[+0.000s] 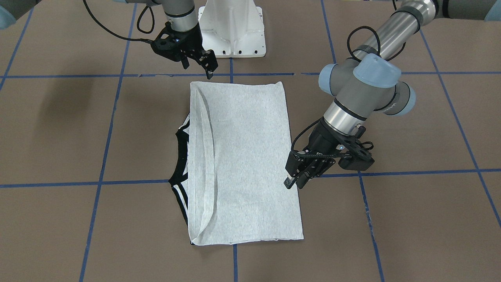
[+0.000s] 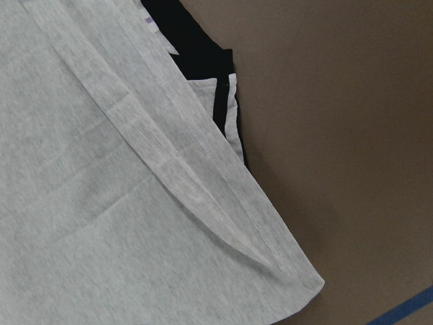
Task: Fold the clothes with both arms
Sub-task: 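Release the shirt with the left gripper while the right gripper lowers to the near corner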
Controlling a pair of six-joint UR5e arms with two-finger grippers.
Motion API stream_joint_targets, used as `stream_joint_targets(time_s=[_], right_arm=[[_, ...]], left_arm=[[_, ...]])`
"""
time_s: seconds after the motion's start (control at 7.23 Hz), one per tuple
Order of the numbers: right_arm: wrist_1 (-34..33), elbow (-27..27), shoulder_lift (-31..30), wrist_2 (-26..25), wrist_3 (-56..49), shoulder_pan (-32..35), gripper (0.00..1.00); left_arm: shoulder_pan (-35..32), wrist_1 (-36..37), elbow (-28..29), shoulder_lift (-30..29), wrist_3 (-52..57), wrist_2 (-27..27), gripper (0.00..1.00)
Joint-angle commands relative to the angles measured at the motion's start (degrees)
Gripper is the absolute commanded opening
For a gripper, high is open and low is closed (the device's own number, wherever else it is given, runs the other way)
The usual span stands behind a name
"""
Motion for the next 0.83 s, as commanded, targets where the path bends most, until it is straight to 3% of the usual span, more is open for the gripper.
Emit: stream_joint_targets(time_s=[0.0,0.14,0.42,0.69], right_arm=[[0.1,-5.2,2.9,-1.4,0.3,-1.3,1.0],[1.1,-7.7,3.1,-2.1,0.6,-1.4,1.0],[8.6,-11.4,2.3,-2.4,3.2,-1.4,1.0],[8.2,-11.3,1.8,-2.4,3.2,-1.8,0.99]], left_arm=[[-2.6,1.2,0.0,0.7,0.2,-4.1,1.0],[-4.0,0.8,-0.1,2.6,1.7,-7.7,1.0],[-4.2,0.9,-0.2,2.9,3.5,-8.0,0.98],[-4.2,0.9,-0.1,3.1,2.9,-7.8,0.99]])
